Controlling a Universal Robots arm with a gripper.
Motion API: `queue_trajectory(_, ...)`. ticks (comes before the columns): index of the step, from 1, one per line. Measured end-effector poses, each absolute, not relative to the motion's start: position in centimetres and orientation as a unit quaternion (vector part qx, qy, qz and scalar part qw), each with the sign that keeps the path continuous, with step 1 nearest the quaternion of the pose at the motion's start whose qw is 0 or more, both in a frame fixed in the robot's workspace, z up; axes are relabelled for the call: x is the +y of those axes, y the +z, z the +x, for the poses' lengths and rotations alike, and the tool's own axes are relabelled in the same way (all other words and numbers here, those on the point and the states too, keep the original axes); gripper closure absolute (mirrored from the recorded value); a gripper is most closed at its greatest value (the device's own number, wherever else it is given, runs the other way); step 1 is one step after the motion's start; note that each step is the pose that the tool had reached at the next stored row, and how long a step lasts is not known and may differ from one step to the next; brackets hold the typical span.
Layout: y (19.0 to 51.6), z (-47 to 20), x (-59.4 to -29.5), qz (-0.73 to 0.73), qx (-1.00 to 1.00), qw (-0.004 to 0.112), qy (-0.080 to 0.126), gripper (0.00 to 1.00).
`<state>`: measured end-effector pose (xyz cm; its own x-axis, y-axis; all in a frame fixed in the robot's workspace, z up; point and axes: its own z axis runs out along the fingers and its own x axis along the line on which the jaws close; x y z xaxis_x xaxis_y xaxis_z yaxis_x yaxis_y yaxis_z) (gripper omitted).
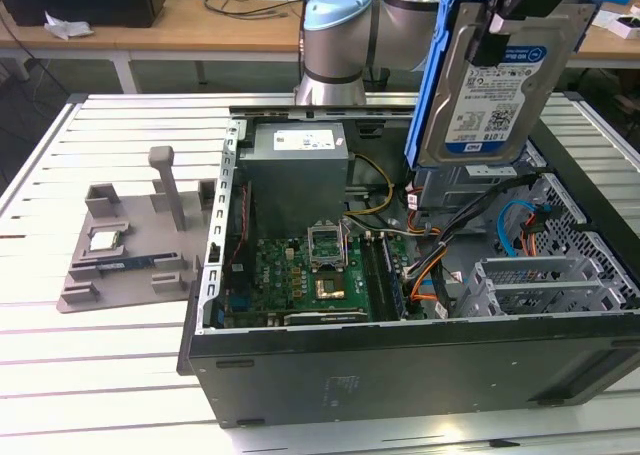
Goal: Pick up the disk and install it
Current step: 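Pick up the disk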
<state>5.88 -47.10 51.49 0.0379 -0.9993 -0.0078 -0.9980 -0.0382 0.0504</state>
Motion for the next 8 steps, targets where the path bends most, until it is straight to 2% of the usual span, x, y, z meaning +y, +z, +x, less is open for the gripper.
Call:
queue_trajectory(1, 51.43, 5.88, -47.93, 0.720, -0.693, 0.015, -0.020, 0.63)
queue_trajectory(8, 51.37, 5.88, -48.82, 0.720, -0.693, 0.015, -0.020, 0.63)
